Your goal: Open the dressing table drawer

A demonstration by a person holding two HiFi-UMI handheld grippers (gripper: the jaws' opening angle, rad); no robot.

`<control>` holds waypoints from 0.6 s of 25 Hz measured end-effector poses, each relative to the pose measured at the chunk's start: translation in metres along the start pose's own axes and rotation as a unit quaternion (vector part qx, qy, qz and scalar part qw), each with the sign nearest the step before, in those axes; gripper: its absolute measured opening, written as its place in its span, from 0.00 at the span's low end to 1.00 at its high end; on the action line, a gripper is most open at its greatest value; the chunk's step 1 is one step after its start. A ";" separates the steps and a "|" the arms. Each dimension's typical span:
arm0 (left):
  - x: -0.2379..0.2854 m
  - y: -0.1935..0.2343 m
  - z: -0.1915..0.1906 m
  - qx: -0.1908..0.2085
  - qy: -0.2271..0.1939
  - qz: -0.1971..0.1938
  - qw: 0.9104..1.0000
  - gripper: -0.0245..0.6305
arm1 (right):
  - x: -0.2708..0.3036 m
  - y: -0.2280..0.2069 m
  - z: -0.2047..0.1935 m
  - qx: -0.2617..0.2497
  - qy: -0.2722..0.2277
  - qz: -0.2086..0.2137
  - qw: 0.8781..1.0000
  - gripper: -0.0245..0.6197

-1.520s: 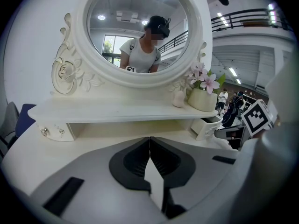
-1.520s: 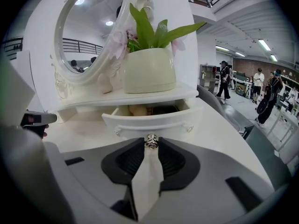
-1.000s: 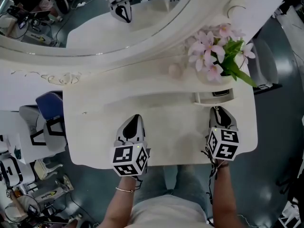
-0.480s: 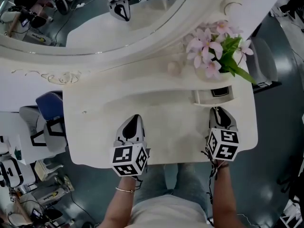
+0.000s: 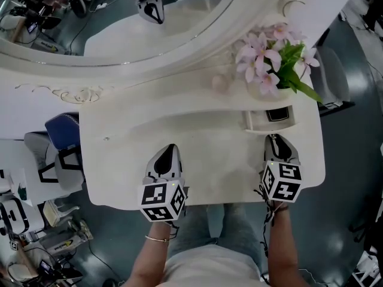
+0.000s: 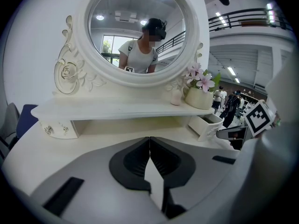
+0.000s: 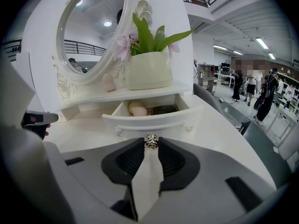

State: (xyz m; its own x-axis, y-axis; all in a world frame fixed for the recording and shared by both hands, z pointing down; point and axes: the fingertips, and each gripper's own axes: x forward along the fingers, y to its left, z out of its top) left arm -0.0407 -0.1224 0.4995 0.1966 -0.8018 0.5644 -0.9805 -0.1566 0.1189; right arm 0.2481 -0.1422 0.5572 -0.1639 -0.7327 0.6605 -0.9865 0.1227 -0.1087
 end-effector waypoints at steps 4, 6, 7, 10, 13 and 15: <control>0.000 0.001 0.000 0.000 0.000 0.001 1.000 0.07 | -0.001 0.000 -0.001 -0.001 0.001 0.001 1.000 0.19; 0.000 0.000 0.000 0.001 0.000 0.000 1.000 0.07 | -0.002 0.000 -0.002 -0.001 0.001 0.001 1.000 0.19; 0.000 0.000 0.000 0.001 0.000 -0.001 1.000 0.07 | -0.003 0.000 -0.003 -0.001 0.001 0.001 1.000 0.19; 0.000 -0.002 0.000 0.001 0.000 -0.003 1.000 0.07 | -0.004 0.001 -0.003 -0.001 0.001 0.001 1.000 0.19; 0.001 -0.004 -0.001 0.001 0.000 -0.005 1.000 0.07 | -0.005 0.000 -0.004 -0.002 0.001 0.001 1.000 0.19; 0.002 -0.004 -0.001 0.001 0.000 -0.006 1.000 0.07 | -0.006 0.000 -0.005 -0.002 0.001 0.001 1.000 0.19</control>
State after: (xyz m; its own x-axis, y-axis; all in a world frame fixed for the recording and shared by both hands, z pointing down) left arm -0.0360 -0.1225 0.5008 0.2082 -0.7995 0.5634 -0.9781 -0.1672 0.1242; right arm 0.2487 -0.1350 0.5569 -0.1668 -0.7304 0.6624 -0.9860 0.1281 -0.1069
